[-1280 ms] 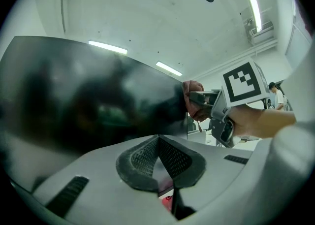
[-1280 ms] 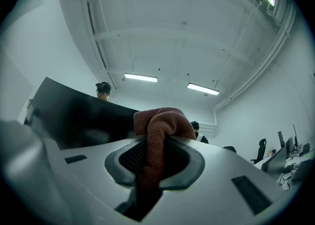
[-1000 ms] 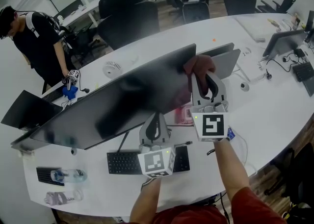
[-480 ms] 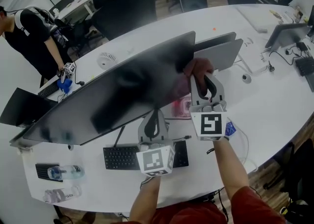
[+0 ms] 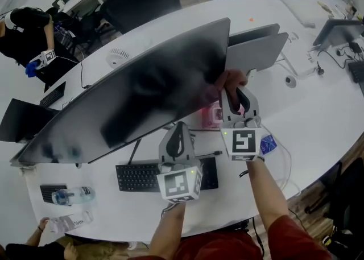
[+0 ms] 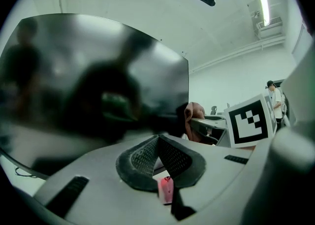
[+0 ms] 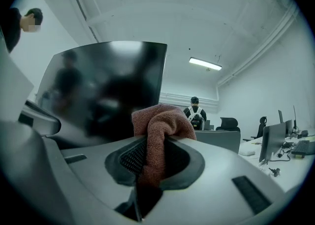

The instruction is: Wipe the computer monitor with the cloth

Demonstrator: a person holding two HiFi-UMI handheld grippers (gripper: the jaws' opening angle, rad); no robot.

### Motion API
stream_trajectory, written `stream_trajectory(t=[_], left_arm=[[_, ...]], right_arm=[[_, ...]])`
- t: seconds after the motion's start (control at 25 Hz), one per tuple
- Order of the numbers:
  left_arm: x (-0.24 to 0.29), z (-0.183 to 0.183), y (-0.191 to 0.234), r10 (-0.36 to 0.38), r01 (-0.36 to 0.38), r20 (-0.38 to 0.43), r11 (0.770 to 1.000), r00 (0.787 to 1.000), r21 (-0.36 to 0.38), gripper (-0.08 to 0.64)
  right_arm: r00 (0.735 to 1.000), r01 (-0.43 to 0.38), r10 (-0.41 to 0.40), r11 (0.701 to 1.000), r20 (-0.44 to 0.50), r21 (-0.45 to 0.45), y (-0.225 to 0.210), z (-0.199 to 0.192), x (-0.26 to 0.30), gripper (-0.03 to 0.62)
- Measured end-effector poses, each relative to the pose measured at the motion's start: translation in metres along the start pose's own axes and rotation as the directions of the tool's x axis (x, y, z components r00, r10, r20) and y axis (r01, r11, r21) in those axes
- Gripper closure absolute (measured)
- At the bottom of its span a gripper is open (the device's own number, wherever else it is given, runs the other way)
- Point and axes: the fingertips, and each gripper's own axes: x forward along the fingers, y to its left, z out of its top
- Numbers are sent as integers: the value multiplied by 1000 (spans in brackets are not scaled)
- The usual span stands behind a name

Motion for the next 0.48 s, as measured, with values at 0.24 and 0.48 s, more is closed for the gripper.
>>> stream_trajectory(t=[0.24, 0.48], left_arm=[[1, -16, 2, 12, -12, -29, 1000, 1000, -6, 537], [4, -28, 3, 19, -19, -50, 1000, 999, -8, 537]], right_arm=[[999, -12, 13, 1000, -50, 19, 5, -31, 0, 516], [994, -22, 27, 999, -107, 39, 11, -62, -1, 517]])
